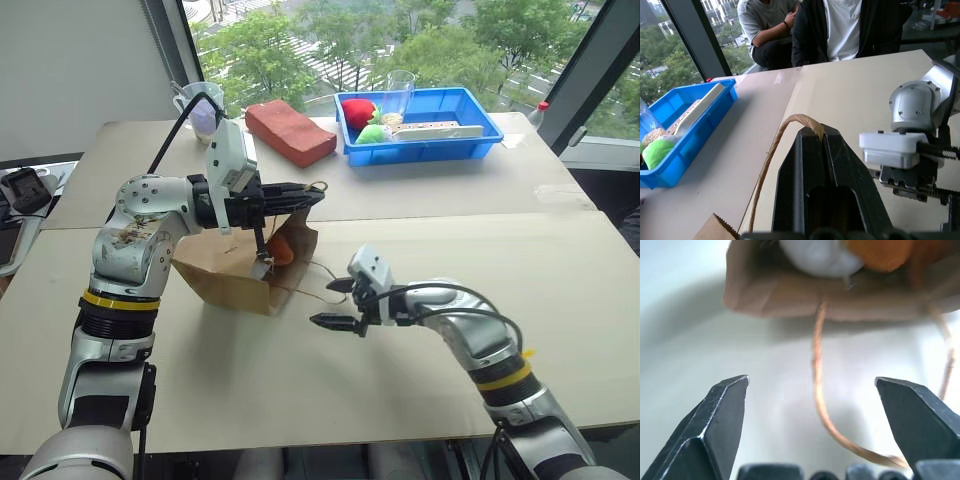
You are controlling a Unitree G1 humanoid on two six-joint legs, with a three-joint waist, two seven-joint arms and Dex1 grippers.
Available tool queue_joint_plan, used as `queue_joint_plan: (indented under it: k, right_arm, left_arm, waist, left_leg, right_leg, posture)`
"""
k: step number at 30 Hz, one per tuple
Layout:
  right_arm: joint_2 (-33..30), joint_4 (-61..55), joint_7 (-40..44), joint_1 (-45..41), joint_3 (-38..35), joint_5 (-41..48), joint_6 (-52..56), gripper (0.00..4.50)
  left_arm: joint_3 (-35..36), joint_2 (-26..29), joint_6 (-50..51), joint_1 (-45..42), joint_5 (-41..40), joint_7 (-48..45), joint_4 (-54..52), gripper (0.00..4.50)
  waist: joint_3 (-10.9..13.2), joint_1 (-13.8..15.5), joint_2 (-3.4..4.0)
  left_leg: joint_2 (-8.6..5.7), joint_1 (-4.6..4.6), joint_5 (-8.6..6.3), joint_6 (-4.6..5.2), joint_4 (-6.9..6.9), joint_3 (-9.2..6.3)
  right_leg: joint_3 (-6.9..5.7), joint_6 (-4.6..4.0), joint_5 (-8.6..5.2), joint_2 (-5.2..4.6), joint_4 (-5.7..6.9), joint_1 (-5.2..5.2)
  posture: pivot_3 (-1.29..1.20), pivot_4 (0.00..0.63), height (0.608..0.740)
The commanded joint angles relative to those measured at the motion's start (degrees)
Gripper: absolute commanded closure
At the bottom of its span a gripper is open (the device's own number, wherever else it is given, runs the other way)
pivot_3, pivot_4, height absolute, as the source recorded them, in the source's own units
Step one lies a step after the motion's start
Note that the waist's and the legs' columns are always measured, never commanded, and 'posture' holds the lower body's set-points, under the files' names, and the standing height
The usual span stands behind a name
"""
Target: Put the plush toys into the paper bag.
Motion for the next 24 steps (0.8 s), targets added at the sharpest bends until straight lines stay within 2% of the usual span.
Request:
queue_joint_plan:
  k: [1,11,12,15,19,24]
  right_arm:
    - [0.4,0.9,0.1,-0.3,0.7,-2.0,-5.1,0.85]
    - [0.2,-2.6,-3.8,0.9,-7.4,-0.8,-7.3,4.31]
    - [0.0,-3.8,-4.4,1.6,-8.4,-0.8,-7.8,4.47]
    - [-0.7,-9.7,-6.6,3.0,-13.3,1.1,-6.9,4.47]
    - [-2.4,-16.6,-9.7,1.3,-20.4,4.2,-3.1,4.47]
    - [-6.0,-27.5,-12.1,-1.3,-25.4,10.3,5.6,4.47]
  left_arm:
    - [0.4,0.3,-0.4,-0.6,-0.2,0.3,-1.7,4.5]
    - [0.0,0.7,-1.7,-0.3,1.1,0.3,-1.5,4.5]
    - [-0.4,0.5,-2.2,-0.5,1.5,0.3,-1.2,4.5]
    - [-2.0,-1.6,-5.3,-4.4,4.9,1.7,3.8,4.5]
    - [-2.7,-6.6,-13.0,-12.8,9.9,5.8,17.1,4.5]
    - [-1.6,-11.4,-19.9,-20.7,11.0,5.9,31.7,4.5]
  waist:
    - [0.0,0.4,0.0]
    - [0.0,0.5,0.0]
    - [0.0,0.5,0.0]
    - [0.0,1.0,-0.02]
    - [0.0,1.8,-0.04]
    - [0.0,2.0,-0.04]
  left_leg:
    - [0.0,0.0,0.0,0.0,0.0,0.0]
    - [-0.01,-0.02,0.01,-0.01,0.0,-0.01]
    - [0.0,-0.02,0.01,-0.01,-0.01,-0.01]
    - [-0.01,-0.02,0.01,-0.01,-0.02,-0.02]
    - [-0.07,-0.11,0.03,-0.06,0.11,-0.01]
    - [-0.09,-0.09,0.02,-0.03,0.03,-0.04]
  right_leg:
    - [0.0,0.0,0.0,0.0,0.0,0.01]
    - [-0.02,0.0,0.0,0.0,-0.03,0.01]
    - [-0.02,0.0,0.0,0.0,-0.03,0.01]
    - [-0.02,0.0,0.0,0.0,-0.03,0.01]
    - [-0.02,0.0,0.0,-0.02,-0.11,0.04]
    - [-0.02,0.0,0.0,-0.03,-0.1,0.02]
  posture:
    - [0.0,0.15,0.74]
    - [0.0,0.15,0.74]
    - [0.0,0.15,0.74]
    - [0.0,0.15,0.74]
    - [0.0,0.15,0.74]
    - [0.0,0.15,0.74]
